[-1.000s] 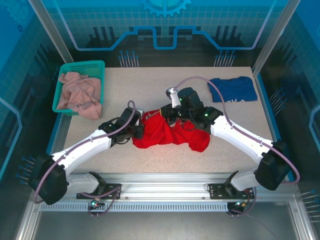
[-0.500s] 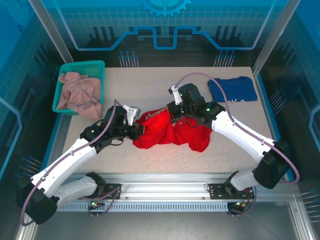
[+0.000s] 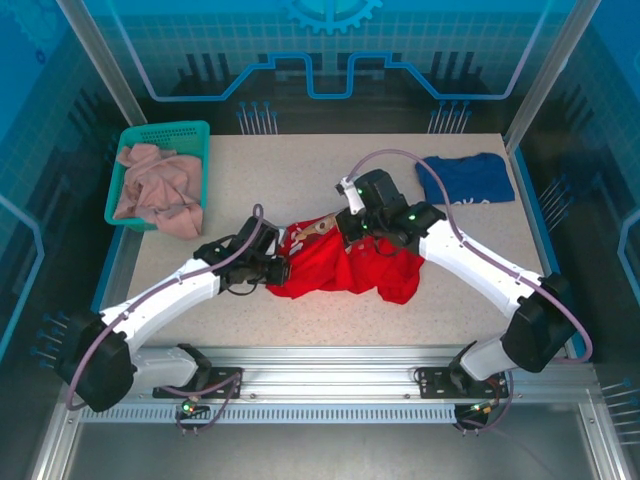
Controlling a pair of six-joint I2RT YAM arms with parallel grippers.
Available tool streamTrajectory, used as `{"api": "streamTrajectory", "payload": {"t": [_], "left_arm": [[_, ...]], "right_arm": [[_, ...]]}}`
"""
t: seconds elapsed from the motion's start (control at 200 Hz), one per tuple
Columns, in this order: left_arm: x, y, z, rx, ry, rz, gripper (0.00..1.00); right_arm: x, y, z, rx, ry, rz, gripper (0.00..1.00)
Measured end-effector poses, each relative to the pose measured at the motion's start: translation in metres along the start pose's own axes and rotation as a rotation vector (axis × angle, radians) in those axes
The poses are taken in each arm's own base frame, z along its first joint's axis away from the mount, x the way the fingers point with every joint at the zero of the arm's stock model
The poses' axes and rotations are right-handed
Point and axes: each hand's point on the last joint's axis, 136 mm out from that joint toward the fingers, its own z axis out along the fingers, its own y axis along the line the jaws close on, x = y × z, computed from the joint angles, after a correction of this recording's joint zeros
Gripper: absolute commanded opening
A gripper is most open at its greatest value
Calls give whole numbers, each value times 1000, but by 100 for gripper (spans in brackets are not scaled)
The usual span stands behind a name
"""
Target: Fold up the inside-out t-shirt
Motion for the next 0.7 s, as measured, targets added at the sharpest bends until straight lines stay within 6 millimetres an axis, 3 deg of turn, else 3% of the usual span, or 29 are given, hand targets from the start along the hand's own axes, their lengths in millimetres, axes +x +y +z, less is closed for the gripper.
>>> {"api": "streamTrajectory", "payload": {"t": [0.06, 0.205, 0.445, 0.575, 0.7], "left_arm": [[-1, 3, 1, -18, -6, -3, 15], [-3, 3, -2, -21, -19, -3, 0], [-1, -17, -37, 130, -102, 4, 1], [13, -26, -46, 207, -97, -27, 4], [49, -38, -28, 219, 21, -33, 7]], "right_arm": [[3, 1, -2, -7, 3, 4, 0], [11, 0, -4, -8, 11, 13, 0], [19, -3, -9, 3, 18, 30, 0], [31, 1, -18, -12, 30, 43, 0], [62, 8, -23, -24, 86, 67, 0]]}}
